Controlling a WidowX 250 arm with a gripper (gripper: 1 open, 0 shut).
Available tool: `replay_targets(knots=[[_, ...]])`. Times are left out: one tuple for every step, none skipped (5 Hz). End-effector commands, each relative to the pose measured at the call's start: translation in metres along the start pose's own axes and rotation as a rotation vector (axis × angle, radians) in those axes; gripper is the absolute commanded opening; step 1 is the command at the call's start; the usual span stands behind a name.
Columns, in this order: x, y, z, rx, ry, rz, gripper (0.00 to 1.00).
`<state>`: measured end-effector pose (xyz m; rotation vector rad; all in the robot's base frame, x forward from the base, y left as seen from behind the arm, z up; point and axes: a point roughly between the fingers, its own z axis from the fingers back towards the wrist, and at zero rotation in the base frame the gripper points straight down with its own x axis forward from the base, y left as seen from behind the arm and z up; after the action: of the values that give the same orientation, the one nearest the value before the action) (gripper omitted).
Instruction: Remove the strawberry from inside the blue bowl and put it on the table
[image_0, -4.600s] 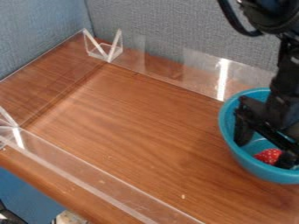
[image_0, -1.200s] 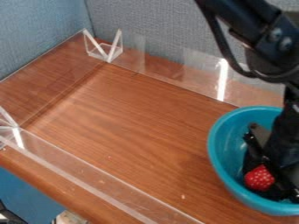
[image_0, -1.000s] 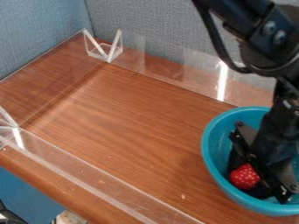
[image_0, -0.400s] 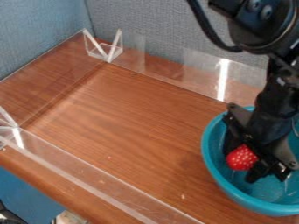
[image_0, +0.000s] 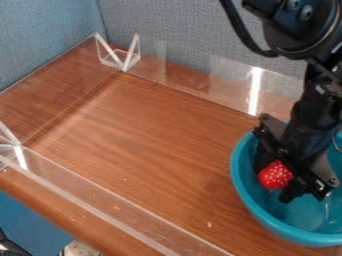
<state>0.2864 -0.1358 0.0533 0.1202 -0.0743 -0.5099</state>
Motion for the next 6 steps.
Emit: replay_targets(knots=[[0.0014,0.0122,0.0284,0.008,-0.082,-0.006,0.00],[0.0046,0.0130,0.0268,0.007,-0.101,-0.076,0.00],[0.0069,0.0141,0.0244,0.007,-0.121,-0.143,0.00],[0.0035,0.0163,0.0237,0.015,-0.127,-0.125,0.00],[0.0004,0.0189,0.0250,0.025,-0.133,-0.108,0.00],[0.0042,0.0136,0.0306,0.025,-0.159,-0.186,0.00]])
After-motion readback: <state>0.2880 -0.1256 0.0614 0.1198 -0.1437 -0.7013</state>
